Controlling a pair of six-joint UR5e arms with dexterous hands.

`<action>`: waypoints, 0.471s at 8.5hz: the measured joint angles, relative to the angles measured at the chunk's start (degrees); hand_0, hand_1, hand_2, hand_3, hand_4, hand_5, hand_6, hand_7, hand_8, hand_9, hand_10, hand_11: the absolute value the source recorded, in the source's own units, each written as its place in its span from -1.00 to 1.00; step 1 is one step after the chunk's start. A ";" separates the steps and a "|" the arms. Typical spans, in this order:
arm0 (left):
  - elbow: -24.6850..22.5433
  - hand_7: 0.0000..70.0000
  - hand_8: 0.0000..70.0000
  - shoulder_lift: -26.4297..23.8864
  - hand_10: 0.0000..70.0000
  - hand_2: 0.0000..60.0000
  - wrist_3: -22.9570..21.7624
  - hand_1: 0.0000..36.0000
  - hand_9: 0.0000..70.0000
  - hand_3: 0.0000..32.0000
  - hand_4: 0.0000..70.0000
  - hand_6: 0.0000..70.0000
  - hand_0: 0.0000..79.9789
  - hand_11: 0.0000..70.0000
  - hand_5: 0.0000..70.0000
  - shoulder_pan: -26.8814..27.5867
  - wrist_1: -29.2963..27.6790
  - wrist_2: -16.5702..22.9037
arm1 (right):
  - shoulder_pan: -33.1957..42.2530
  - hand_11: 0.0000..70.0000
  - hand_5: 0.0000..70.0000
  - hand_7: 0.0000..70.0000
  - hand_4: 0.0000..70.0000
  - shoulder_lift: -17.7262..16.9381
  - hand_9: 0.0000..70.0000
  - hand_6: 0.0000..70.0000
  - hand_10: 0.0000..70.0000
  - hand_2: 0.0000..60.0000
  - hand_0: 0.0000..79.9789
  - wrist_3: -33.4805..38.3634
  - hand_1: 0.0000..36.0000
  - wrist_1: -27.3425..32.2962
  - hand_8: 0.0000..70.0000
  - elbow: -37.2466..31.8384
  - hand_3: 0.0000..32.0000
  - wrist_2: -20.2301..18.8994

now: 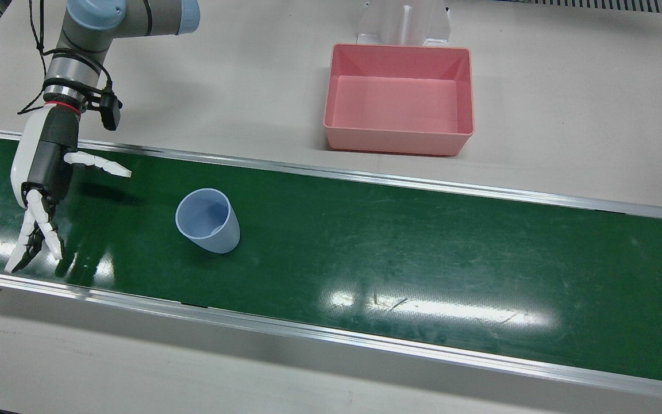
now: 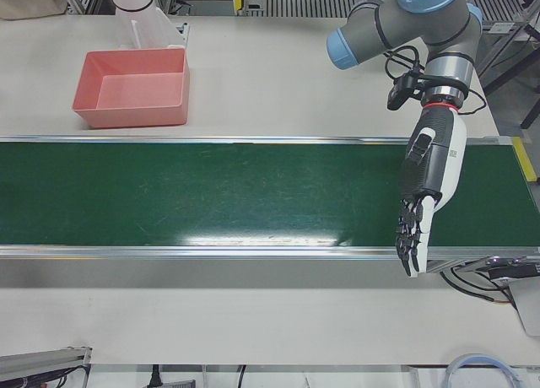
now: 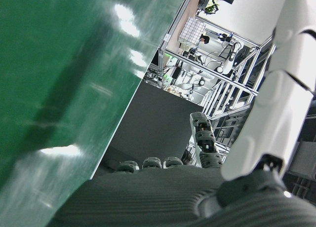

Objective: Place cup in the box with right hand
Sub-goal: 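Move the open right hand along the belt toward the approaching blue cup, then close the right hand fingers around the blue cup and lift it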

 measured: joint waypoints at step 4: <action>0.04 -1.00 -1.00 -0.02 -1.00 -1.00 0.00 -1.00 -1.00 -1.00 -1.00 -1.00 -1.00 -1.00 -1.00 -0.02 0.00 0.00 | -0.51 -1.00 -0.87 -1.00 -1.00 0.09 -1.00 -1.00 -1.00 -0.60 0.14 0.00 -0.16 -0.11 -0.95 0.01 -1.00 0.03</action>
